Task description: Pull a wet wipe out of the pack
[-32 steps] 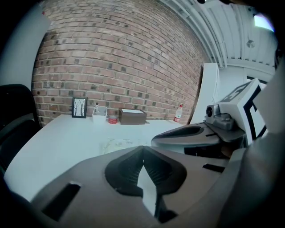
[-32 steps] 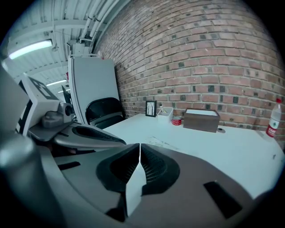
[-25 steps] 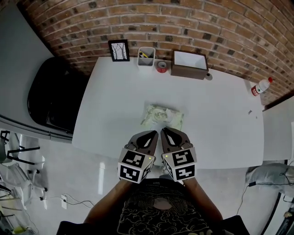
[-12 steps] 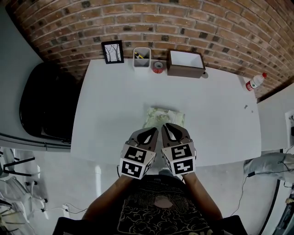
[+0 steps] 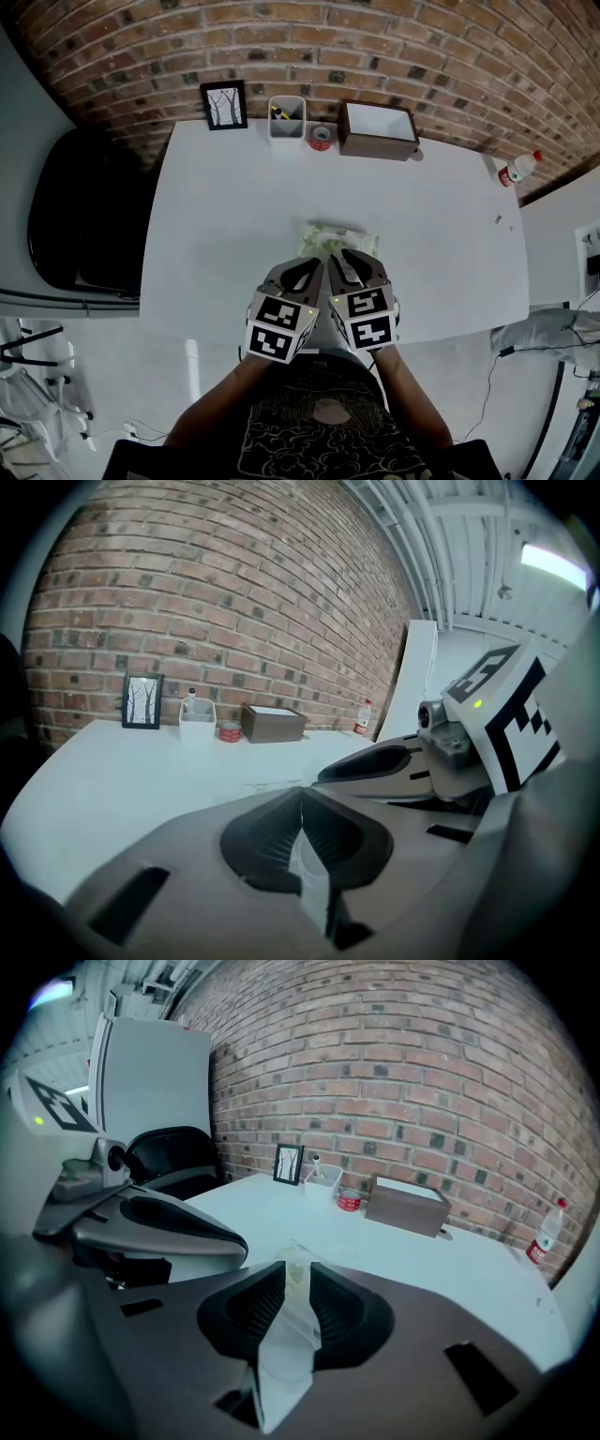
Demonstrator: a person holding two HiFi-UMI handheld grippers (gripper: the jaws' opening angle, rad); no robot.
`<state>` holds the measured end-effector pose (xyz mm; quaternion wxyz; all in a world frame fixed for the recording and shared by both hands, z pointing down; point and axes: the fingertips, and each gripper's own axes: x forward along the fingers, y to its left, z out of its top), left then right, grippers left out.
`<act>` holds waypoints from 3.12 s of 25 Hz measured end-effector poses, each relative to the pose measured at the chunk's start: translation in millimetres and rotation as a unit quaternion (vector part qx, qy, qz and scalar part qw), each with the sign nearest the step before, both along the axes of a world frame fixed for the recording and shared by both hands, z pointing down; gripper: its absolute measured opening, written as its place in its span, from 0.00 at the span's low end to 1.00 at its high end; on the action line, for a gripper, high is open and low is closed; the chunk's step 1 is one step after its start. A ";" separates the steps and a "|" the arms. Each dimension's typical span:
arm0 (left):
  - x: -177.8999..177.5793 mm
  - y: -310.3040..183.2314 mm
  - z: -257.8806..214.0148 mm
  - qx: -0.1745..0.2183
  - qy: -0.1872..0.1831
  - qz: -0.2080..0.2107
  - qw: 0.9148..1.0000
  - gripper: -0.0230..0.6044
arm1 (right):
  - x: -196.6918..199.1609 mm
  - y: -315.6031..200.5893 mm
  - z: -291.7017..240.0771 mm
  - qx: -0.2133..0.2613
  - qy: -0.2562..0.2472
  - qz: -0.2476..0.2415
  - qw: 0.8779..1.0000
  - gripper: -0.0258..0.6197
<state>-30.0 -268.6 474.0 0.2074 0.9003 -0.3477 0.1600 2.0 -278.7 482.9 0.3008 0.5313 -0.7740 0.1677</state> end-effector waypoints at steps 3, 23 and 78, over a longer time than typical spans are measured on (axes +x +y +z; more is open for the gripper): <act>-2.1 -6.1 1.9 0.003 0.004 -0.003 1.000 0.06 | 1.0 -5.5 6.5 -0.008 0.009 0.002 1.000 0.15; -1.8 -16.8 11.6 -0.011 0.013 0.028 0.999 0.06 | 11.1 -22.8 31.0 -0.044 0.013 0.042 0.998 0.07; 11.8 17.8 -27.2 0.023 -0.008 -0.076 0.997 0.06 | 37.4 7.0 -69.4 0.077 -0.119 -0.005 0.990 0.07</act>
